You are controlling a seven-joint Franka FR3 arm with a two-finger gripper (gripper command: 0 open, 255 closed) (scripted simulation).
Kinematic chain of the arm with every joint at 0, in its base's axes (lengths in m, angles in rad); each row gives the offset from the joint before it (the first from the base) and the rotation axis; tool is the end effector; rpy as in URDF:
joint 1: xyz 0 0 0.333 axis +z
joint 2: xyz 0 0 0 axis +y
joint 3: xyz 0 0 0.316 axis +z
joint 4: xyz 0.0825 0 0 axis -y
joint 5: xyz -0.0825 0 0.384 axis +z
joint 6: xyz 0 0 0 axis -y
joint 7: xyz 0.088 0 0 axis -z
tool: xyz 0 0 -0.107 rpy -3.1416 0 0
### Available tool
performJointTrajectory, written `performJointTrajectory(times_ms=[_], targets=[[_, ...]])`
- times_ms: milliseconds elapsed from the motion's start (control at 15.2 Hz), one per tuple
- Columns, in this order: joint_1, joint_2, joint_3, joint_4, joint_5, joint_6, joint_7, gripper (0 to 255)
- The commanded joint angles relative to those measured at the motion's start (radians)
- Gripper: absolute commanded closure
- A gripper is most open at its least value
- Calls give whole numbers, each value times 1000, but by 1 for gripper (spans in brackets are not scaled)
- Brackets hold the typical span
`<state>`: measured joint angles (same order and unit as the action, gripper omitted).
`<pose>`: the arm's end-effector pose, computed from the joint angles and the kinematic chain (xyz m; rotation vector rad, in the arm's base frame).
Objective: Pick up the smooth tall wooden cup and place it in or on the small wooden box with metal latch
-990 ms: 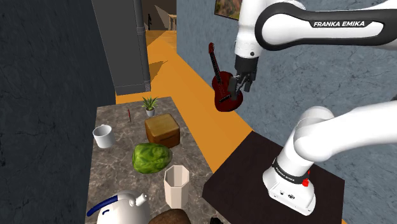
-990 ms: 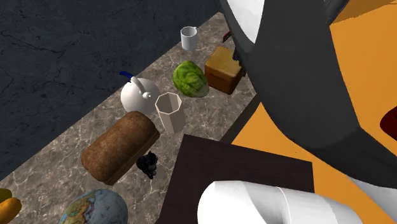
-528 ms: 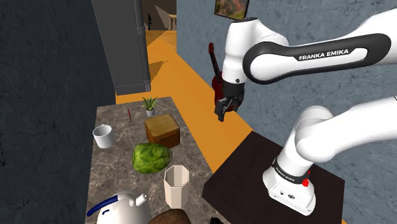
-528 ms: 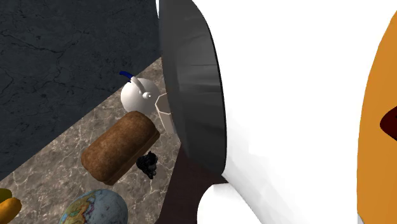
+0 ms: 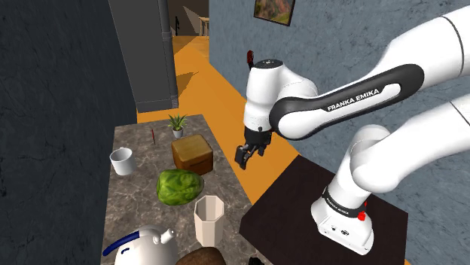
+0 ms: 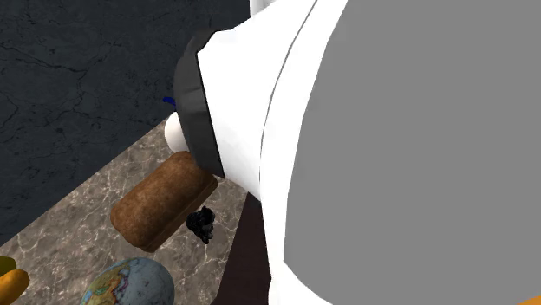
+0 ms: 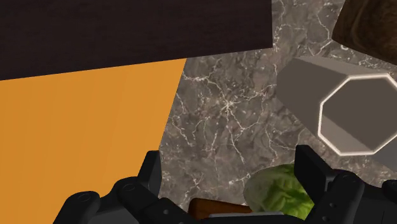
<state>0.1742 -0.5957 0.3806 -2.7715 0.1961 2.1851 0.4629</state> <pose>0.2962 0.1770 0.3707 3.0878 -0.1325 0.0192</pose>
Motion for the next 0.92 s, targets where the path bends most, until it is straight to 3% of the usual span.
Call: performJointTrajectory(times_ms=[0, 264, 462, 594, 726, 858], targets=[[7, 63, 43, -7, 13, 84, 40, 0], [-9, 228, 138, 8, -3, 254, 137, 0], [-49, 368, 218, 37, -74, 376, 242, 0], [-90, 471, 271, 65, -173, 448, 346, 0], [-130, 583, 309, 103, -334, 506, 492, 0], [-132, 640, 300, 118, -431, 531, 571, 0]])
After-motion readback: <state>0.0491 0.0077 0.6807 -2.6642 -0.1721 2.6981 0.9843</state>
